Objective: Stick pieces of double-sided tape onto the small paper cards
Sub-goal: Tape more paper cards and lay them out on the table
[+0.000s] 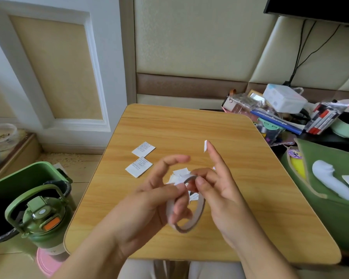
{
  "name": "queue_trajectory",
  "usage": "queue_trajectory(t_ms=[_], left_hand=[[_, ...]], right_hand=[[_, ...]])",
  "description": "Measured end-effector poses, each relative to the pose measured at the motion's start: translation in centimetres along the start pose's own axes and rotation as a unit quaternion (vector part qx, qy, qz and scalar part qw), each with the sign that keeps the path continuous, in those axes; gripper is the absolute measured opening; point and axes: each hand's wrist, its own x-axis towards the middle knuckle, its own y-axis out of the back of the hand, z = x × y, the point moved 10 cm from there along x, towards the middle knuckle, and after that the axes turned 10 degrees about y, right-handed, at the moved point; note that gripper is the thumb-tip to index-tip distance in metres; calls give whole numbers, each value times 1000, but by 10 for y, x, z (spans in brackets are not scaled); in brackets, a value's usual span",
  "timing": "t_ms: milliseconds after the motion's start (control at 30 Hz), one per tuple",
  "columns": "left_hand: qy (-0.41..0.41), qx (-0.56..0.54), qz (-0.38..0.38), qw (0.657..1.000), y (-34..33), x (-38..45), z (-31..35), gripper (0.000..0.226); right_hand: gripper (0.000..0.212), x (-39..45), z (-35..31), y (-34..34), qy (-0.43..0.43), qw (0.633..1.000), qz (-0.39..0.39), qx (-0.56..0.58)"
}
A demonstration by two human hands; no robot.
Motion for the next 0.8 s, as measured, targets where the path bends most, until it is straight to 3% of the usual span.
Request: queue_trajectory(t_ms=[67,100,200,267,333,433,600,733,800], left_hand=[[16,16,-101,995,-22,-3,-4,28],[19,28,-116,993,-28,-3,-5,21],[17,21,-38,999,-14,2,-5,15],[-2,2,52,999,7,4,0,29],[-4,-21,89,996,17,6,0,45],[8,-72,61,996,7,7,-1,57],[14,-136,-12,991,-7,4,2,53],[25,-178,-21,984,-3,3,1,59],[30,-189,-14,981,1,3,-1,56]], right_hand=[[59,0,0,-6,-11,1000,-15,10],[57,0,0,-7,-19,1000,-14,21],[46,-1,-4,3,-16,999,20,24],[39,-5,-7,7,-22,997,22,73],[45,-8,-14,-1,-22,992,-12,125],[58,-11,-18,-12,-14,989,-34,142],[67,-12,-17,-11,-10,993,-47,107],[95,-9,-14,-9,4,997,-76,31],[88,-7,-12,-3,10,997,-76,1]])
